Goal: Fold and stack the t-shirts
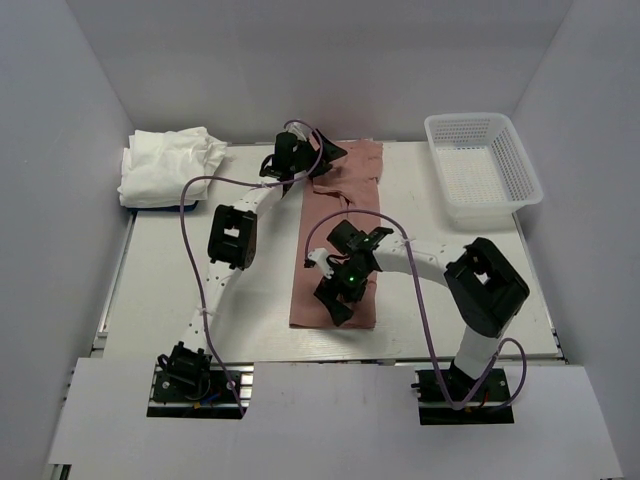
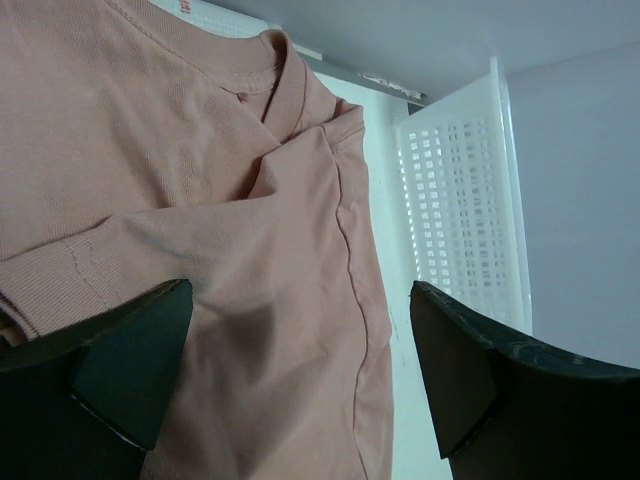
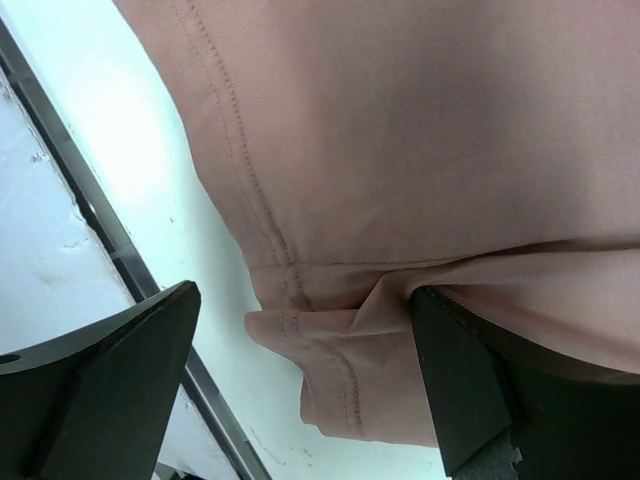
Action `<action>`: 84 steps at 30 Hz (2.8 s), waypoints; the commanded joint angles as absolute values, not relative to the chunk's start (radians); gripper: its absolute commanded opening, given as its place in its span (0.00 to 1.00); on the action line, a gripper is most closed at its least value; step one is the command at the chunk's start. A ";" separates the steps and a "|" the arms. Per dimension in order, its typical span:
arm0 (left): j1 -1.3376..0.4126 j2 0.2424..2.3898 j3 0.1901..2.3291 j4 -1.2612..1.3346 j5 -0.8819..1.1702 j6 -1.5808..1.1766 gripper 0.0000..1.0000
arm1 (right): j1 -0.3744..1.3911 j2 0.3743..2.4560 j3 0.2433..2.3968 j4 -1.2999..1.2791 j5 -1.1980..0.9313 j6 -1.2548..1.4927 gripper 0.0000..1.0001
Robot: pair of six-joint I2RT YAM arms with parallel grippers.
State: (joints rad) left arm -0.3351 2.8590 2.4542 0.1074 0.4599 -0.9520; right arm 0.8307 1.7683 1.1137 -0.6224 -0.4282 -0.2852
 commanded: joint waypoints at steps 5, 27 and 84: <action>-0.322 2.758 2.395 0.020 0.384 -0.899 1.00 | 0.856 1.638 1.080 -0.597 -0.408 -0.243 0.90; -0.373 1.513 1.064 -0.433 0.420 -0.503 1.00 | 0.848 0.893 0.558 -0.317 0.020 0.233 0.90; -0.655 1.473 0.943 -0.699 0.336 -0.680 0.00 | 0.903 1.166 0.724 -0.535 -0.034 0.360 0.00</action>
